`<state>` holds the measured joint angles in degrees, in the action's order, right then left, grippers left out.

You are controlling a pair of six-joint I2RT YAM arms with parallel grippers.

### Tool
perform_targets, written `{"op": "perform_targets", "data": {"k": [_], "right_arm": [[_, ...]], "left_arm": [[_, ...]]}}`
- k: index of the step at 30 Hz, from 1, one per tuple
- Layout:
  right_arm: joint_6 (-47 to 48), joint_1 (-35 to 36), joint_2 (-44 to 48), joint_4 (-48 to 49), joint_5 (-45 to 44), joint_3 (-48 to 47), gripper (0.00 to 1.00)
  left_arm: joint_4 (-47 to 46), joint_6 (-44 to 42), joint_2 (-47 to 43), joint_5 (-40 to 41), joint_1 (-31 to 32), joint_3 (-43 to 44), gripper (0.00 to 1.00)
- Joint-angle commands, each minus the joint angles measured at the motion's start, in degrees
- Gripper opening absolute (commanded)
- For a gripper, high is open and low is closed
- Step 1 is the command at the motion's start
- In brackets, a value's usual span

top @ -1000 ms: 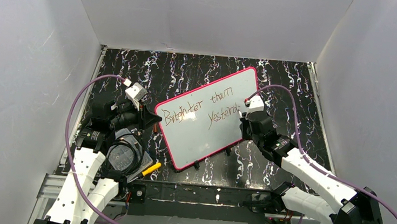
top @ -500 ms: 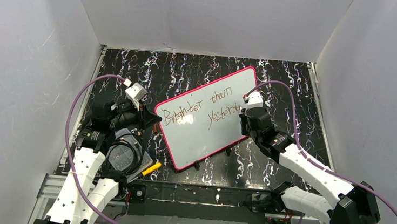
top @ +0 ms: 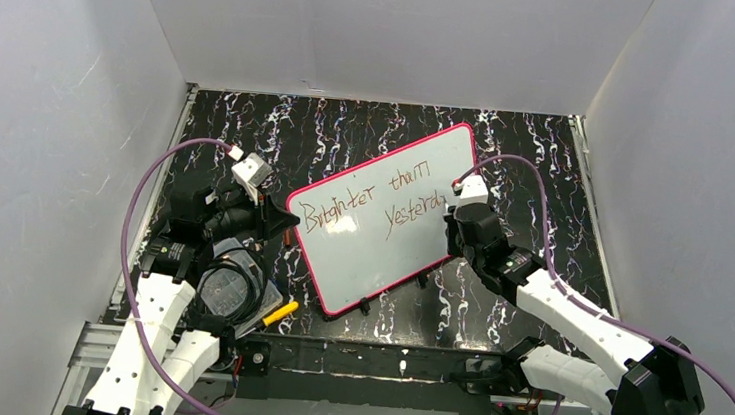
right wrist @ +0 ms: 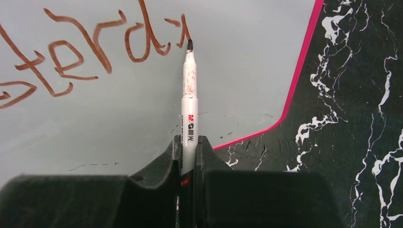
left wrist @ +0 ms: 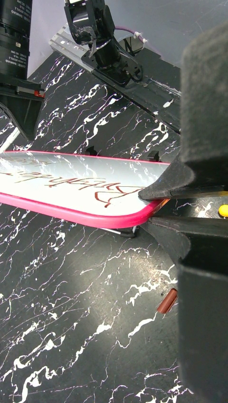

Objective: Write a sentence on the whiteboard

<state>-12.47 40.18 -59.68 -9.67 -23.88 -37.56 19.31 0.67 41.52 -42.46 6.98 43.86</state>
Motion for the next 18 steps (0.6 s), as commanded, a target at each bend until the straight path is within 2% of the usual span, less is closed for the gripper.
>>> {"op": "perform_targets", "data": {"k": [1, 18], "right_arm": [[-1.77, -0.03, 0.58, 0.50, 0.28, 1.18, 0.01], [2.18, -0.03, 2.63, 1.76, -4.77, -4.46, 0.01]], "left_arm": [[0.38, -4.71, -0.34, 0.46, 0.68, -0.88, 0.00], [0.37, -4.82, -0.40, 0.55, 0.75, -0.88, 0.00]]}}
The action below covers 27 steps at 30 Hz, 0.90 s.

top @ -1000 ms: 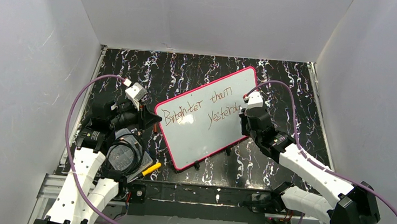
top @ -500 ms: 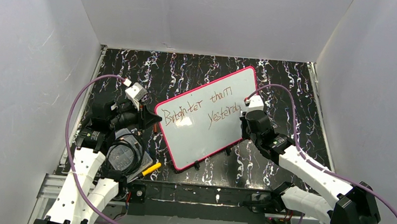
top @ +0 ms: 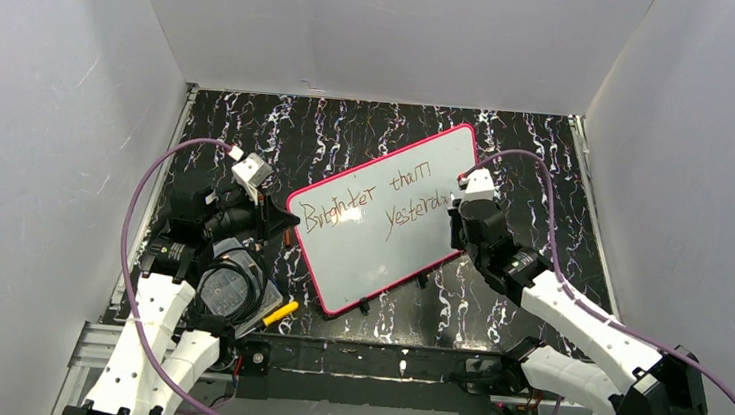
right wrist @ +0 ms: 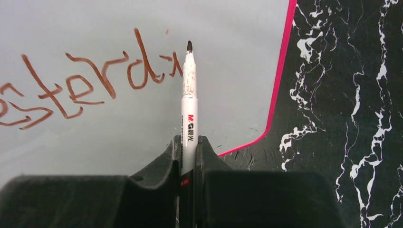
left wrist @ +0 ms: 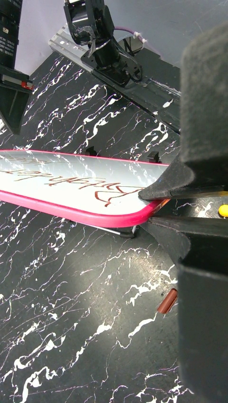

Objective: Write a sentence on the whiteboard

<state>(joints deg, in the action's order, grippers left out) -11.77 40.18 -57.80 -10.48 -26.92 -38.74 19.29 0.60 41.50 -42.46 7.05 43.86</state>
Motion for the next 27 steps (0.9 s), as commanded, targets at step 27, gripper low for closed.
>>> {"op": "perform_targets", "data": {"k": [27], "right_arm": [[-1.79, -0.73, -1.79, -0.59, -0.09, 0.12, 0.01]], "left_arm": [[0.40, -4.71, -0.62, 0.27, 0.69, -0.88, 0.00]]}}
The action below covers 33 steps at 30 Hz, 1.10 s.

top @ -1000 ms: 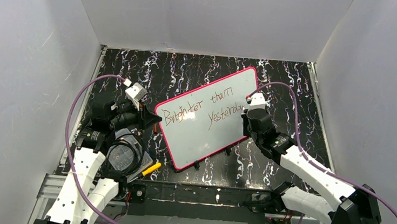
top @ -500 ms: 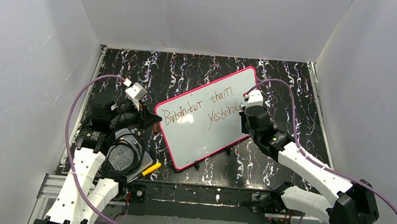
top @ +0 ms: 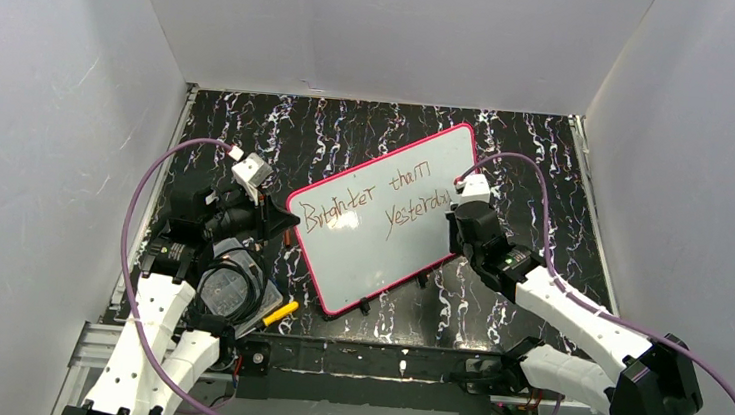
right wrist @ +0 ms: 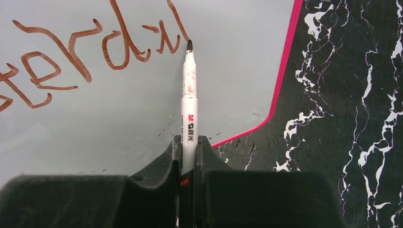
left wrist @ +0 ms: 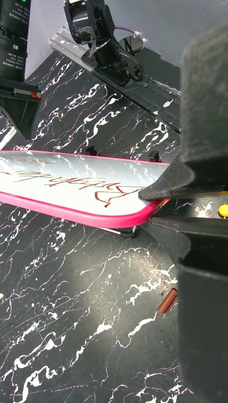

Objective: Write a sentence on the whiteboard

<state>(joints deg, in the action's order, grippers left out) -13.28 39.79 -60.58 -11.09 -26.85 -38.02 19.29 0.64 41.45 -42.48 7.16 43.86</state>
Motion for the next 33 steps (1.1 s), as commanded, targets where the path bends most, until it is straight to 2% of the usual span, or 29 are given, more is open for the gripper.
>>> {"op": "perform_targets", "data": {"k": [1, 9, 18, 33], "right_arm": [[0.00, -0.27, 1.17, -0.09, -0.32, -0.95, 0.01], [3.16, -1.11, 2.52, 0.20, -3.46, -4.36, 0.01], [5.56, -3.40, -1.96, 2.33, -0.13, -6.97, 0.01], [0.34, -3.41, -0.83, -1.40, 6.75, -1.84, 0.01]], "left_arm": [[0.40, -4.75, -0.58, 0.34, 0.58, -0.88, 0.00], [0.40, -4.74, -0.67, 0.35, 0.58, -0.88, 0.00], [0.37, -4.80, -0.67, 0.40, 0.58, -0.91, 0.00], [0.22, -4.65, -0.93, 0.21, 0.66, -1.01, 0.00]]}}
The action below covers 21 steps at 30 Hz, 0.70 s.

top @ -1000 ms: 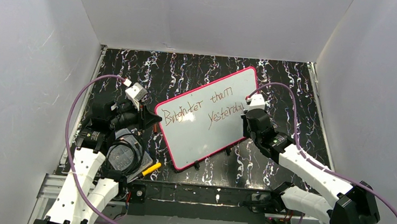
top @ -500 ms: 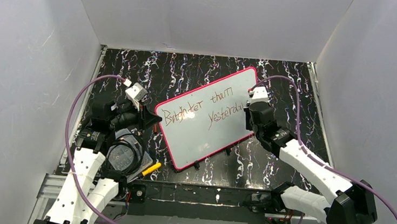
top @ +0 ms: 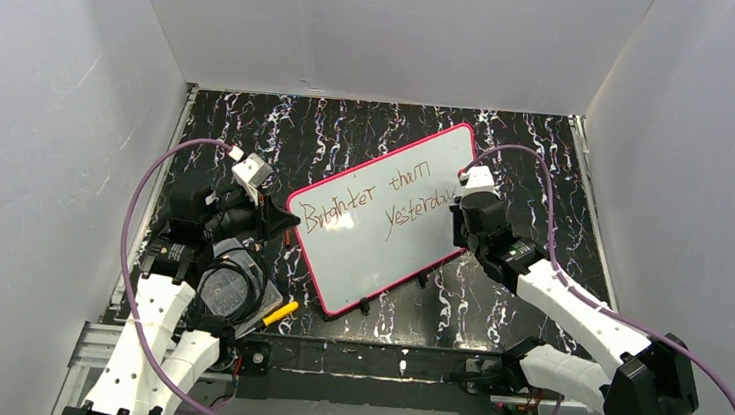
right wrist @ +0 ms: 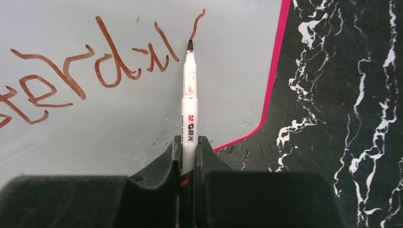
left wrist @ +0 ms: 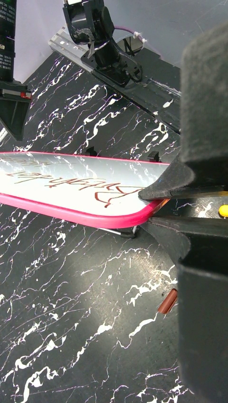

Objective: Write a sentence on the whiteboard

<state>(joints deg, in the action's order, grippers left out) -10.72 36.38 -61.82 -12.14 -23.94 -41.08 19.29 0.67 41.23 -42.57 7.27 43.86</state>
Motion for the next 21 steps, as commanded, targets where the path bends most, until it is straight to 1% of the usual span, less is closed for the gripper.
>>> {"op": "perform_targets", "data": {"k": [1, 15, 19, 21], "right_arm": [[-2.65, -0.04, 0.39, -0.63, 4.35, 1.43, 0.01], [-7.66, 1.01, 2.37, -3.38, 12.23, 4.09, 0.01], [-8.20, 1.15, 4.46, -5.46, 10.51, 3.13, 0.01], [-9.65, 1.15, 6.05, -6.93, 5.21, 2.51, 0.01]], "left_arm": [[0.22, -4.63, -0.72, 0.26, 0.55, -0.97, 0.00], [0.23, -4.57, -0.72, 0.31, 0.64, -0.97, 0.00], [0.22, -4.59, -0.72, 0.29, 0.65, -0.97, 0.00], [0.22, -4.61, -0.72, 0.40, 0.64, -0.97, 0.00]]}}
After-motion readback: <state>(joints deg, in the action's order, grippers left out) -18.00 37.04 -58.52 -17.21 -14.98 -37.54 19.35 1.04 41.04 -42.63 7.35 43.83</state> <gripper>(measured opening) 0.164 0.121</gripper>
